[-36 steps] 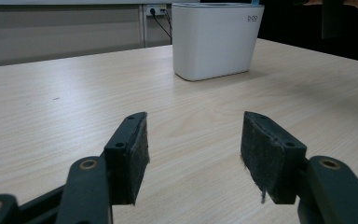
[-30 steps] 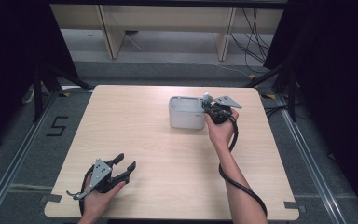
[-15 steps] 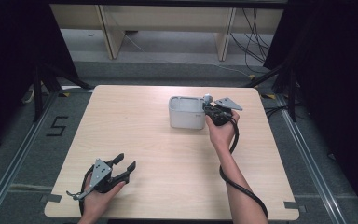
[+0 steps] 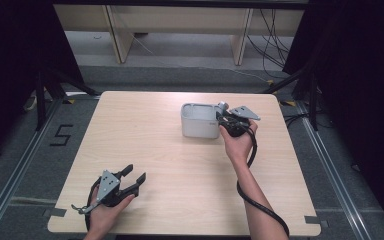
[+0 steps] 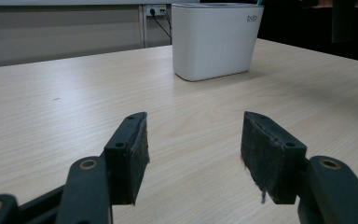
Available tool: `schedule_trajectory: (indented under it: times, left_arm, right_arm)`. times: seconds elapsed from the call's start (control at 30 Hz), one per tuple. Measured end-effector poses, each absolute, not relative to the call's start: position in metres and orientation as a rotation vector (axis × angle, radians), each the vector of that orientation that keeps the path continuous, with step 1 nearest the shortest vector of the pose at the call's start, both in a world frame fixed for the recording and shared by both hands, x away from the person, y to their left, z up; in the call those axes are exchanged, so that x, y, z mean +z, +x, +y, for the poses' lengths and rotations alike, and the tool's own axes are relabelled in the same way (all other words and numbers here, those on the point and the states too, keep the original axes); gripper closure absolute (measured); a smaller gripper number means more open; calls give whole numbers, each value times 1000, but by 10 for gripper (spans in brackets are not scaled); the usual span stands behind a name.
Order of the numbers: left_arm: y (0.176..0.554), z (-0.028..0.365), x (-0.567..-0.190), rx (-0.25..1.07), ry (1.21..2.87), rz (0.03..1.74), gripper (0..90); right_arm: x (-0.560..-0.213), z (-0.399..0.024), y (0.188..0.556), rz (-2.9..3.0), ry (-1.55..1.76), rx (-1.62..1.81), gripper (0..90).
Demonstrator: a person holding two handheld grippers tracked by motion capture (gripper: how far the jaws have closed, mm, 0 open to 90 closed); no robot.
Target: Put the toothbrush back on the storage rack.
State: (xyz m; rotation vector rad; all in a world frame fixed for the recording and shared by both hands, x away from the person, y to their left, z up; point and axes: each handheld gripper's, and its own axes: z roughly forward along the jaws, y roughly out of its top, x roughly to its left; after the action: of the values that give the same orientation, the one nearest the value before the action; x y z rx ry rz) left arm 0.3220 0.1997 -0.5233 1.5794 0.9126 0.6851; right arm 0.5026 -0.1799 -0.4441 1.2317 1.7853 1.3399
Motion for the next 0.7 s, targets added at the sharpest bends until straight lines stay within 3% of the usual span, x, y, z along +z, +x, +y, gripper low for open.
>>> schedule_trajectory:
  times: [0.7]
  left_arm:
    - [322,200,-523,685,1580,914,408]
  right_arm:
    - [-444,-189,488,1855,1260,1293,476]
